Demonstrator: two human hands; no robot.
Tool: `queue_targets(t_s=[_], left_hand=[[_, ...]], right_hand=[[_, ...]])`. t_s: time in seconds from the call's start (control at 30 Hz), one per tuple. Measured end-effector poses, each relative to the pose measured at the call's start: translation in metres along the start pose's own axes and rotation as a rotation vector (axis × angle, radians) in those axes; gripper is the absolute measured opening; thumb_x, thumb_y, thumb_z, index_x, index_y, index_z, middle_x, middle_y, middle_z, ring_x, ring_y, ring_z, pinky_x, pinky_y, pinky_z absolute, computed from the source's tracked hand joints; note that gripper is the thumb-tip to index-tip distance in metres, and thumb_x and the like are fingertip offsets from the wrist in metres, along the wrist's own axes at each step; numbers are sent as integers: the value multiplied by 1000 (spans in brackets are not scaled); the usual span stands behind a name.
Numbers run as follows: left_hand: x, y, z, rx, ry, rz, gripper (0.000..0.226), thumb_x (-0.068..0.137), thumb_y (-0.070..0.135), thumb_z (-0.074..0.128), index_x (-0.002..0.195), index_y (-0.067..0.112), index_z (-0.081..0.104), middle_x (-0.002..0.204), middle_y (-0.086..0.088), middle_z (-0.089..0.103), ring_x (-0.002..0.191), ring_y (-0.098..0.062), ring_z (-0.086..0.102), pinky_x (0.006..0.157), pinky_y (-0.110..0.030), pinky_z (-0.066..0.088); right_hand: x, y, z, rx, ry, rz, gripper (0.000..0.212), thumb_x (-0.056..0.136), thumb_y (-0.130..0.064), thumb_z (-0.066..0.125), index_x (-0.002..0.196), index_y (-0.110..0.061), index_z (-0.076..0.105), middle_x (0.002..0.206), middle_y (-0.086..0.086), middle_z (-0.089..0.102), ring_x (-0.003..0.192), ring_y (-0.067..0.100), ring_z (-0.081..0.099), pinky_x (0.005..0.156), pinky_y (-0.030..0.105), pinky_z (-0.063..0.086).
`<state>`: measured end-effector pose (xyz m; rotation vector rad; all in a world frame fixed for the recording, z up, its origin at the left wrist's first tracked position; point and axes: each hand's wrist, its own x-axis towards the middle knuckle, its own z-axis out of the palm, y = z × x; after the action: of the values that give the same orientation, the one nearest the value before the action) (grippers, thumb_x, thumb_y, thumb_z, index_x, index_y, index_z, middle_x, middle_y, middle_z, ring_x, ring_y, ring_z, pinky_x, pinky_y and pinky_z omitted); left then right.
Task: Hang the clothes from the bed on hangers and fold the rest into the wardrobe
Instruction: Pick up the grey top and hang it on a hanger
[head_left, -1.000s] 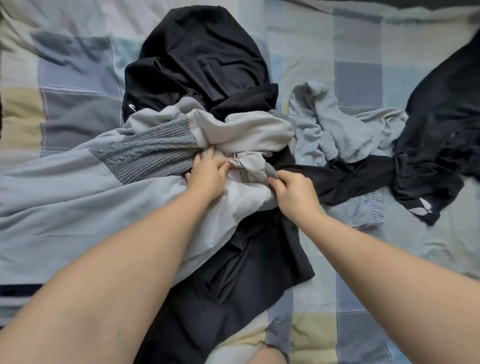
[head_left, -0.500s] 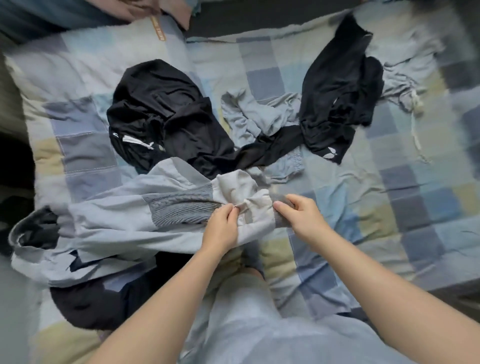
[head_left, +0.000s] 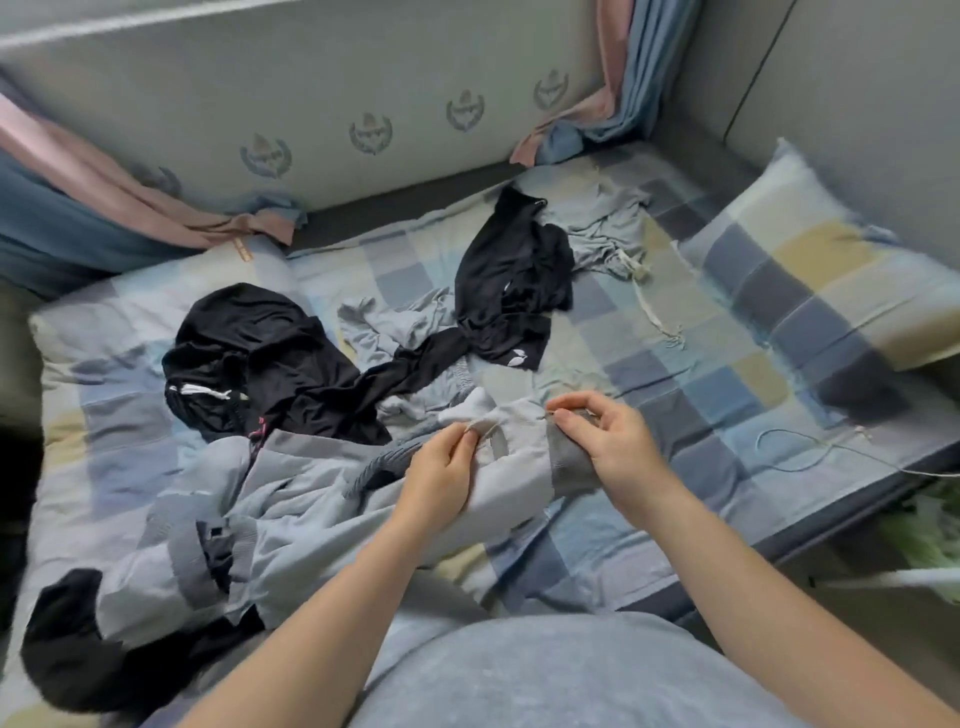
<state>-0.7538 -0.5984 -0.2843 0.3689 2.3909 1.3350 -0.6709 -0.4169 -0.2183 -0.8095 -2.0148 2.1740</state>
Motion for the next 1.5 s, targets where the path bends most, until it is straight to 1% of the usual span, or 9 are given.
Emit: queue_targets(t_s=[0.13, 0.33, 0.53, 0.7, 0.8, 0.9, 1.13, 1.37, 1.5], left_hand=[[-40, 58, 17, -39, 57, 5, 33, 105, 21, 49, 73, 19, 56, 68, 12, 59, 68, -4, 50, 68, -28, 38], [-82, 122, -16, -171, 164, -5, 43, 104, 25, 49, 61, 30, 53, 58, 17, 50, 59, -4, 42, 63, -35, 35], [-117, 149, -53, -292, 194, 80, 23, 102, 20, 54, 92, 24, 74, 85, 2, 74, 80, -13, 66, 76, -36, 50], [-160, 147, -89, -277, 338, 200, 10, 99, 20, 62, 95, 23, 71, 95, 6, 73, 90, -10, 68, 78, -32, 54], [-192, 142, -118, -224, 404, 292, 9, 92, 31, 69, 86, 24, 67, 87, 6, 67, 74, -14, 62, 67, -29, 51], [-222, 131, -140, -174, 324, 297, 27, 79, 49, 73, 82, 27, 58, 79, 8, 61, 64, -12, 56, 59, -21, 45], [-265, 99, -166, -224, 253, 155, 58, 66, 57, 81, 112, 33, 55, 104, 11, 67, 93, -7, 65, 76, -29, 56], [-289, 62, -196, -234, 361, 71, 10, 95, 7, 52, 97, 10, 61, 89, -16, 63, 87, -33, 58, 81, -59, 47], [-294, 54, -213, -230, 449, 89, 24, 100, 14, 46, 88, 22, 65, 79, 1, 65, 79, -20, 60, 72, -42, 48]], right_hand=[[-47, -54, -38, 9, -218, 47, 29, 101, -9, 52, 89, -21, 76, 81, 5, 69, 72, 21, 62, 58, 31, 47], [-96, -136, -49, -125, -498, -88, 40, 89, 6, 44, 106, -14, 73, 102, 23, 70, 87, 29, 66, 71, 50, 56], [-111, -170, -13, -404, -415, -422, 25, 91, 1, 59, 81, -16, 74, 74, 6, 71, 67, 13, 63, 63, 29, 54], [-119, -167, 26, -637, -330, -627, 28, 89, -10, 68, 71, -32, 65, 106, -3, 57, 102, 18, 57, 89, 28, 46], [-132, -162, 58, -604, -364, -579, 15, 91, -15, 63, 76, -16, 63, 88, 4, 67, 80, 19, 61, 73, 37, 49], [-148, -155, 96, -618, -369, -615, 23, 88, -19, 66, 68, -19, 54, 59, -5, 53, 55, 7, 44, 55, 26, 36], [-186, -136, 176, -645, -454, -661, 40, 84, -32, 78, 65, -20, 46, 60, -5, 48, 53, 9, 39, 56, 30, 39], [-202, -131, 219, -611, -578, -607, 38, 85, -33, 77, 67, -22, 46, 57, -14, 43, 53, 6, 35, 55, 25, 33], [-207, -124, 226, -553, -600, -593, 34, 85, -31, 78, 71, -23, 48, 59, -16, 43, 56, 4, 37, 56, 21, 33]])
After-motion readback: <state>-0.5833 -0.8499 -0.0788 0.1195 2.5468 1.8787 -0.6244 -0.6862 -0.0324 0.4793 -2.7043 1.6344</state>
